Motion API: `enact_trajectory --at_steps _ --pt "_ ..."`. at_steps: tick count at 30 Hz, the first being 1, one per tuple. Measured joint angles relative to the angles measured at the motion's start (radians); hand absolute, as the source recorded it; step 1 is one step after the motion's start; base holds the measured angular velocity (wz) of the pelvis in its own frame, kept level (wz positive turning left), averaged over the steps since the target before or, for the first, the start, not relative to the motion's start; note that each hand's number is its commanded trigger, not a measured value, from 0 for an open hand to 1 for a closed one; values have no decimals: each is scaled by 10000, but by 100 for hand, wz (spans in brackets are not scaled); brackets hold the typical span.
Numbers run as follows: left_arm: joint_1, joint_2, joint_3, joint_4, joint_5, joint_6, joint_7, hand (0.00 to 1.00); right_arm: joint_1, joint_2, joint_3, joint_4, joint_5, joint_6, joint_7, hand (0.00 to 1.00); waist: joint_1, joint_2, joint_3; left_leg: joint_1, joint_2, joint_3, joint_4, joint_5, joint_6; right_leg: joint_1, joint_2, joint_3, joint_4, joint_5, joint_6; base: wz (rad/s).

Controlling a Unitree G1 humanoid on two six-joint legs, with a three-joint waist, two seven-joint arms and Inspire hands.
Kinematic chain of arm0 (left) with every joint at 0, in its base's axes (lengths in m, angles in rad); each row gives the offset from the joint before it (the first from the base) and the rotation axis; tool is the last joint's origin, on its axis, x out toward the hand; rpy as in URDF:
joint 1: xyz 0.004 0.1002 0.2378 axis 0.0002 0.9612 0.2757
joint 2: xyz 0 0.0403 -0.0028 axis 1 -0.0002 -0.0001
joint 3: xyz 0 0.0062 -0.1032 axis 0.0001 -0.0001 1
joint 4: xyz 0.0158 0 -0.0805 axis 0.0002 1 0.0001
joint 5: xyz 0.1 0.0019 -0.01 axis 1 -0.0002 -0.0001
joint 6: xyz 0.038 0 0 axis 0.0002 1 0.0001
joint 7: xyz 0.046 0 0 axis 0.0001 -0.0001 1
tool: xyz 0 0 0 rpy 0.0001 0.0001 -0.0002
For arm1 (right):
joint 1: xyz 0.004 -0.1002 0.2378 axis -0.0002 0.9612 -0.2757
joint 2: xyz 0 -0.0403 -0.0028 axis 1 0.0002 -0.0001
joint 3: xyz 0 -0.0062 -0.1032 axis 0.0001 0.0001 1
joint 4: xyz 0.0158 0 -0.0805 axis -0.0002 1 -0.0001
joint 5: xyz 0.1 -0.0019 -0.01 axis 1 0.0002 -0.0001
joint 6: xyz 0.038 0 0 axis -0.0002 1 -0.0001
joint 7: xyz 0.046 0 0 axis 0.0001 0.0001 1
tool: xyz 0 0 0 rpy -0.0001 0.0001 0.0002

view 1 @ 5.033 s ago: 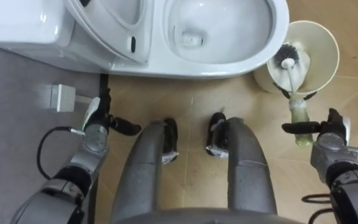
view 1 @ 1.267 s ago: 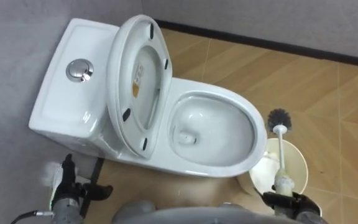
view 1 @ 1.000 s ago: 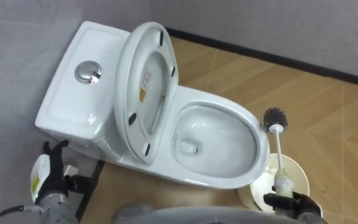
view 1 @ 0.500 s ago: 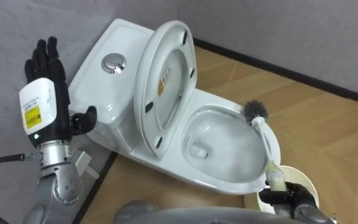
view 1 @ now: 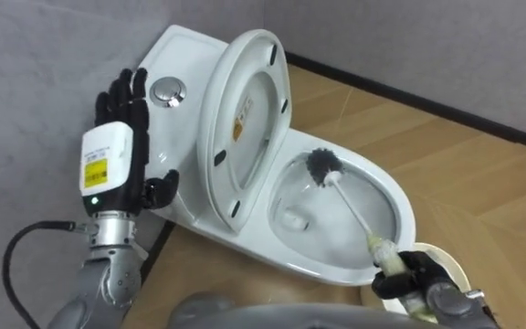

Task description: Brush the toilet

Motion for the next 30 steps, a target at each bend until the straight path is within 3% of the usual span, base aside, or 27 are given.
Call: enact_trajectory --at_steps 5,10,17,23,27,30 --pt "-70 32 -66 775 134 241 -886 0 14 -189 72 -385 -1783 23 22 100 82 -130 37 -345 24 139 30 9 -6 -459 -29 11 205 -5 -1 -6" --pt "-361 204 -241 1092 111 81 -859 0 9 -608 534 -817 -2965 221 100 100 170 -83 7 -769 -37 299 103 89 75 -1054 -143 32 594 -7 2 -9" --pt "-745 299 -342 1522 80 56 -762 0 47 -665 932 -1625 -4604 604 -150 100 201 2 7 -1320 -31 419 437 101 88 -1635 -247 29 811 4 -31 -4" --pt "-1239 300 -389 1655 101 -70 -454 0 -234 -883 1328 -1798 -4996 728 -855 100 491 24 3 -2246 -20 554 771 161 92 -2652 -319 155 1395 15 -112 -8" --pt "-1775 327 -403 1730 33 -211 -408 0 -651 -1263 1785 -1782 -5062 865 -1052 100 791 59 45 -3085 -10 508 1187 175 66 -3456 -373 98 1797 -17 -207 3" --pt "-2241 600 -424 1683 -2 -368 -368 0 -1135 -1550 2205 -1786 -5140 867 -1321 100 806 6 177 -3707 -24 257 1422 268 -25 -3935 -399 -102 1943 0 -319 19"
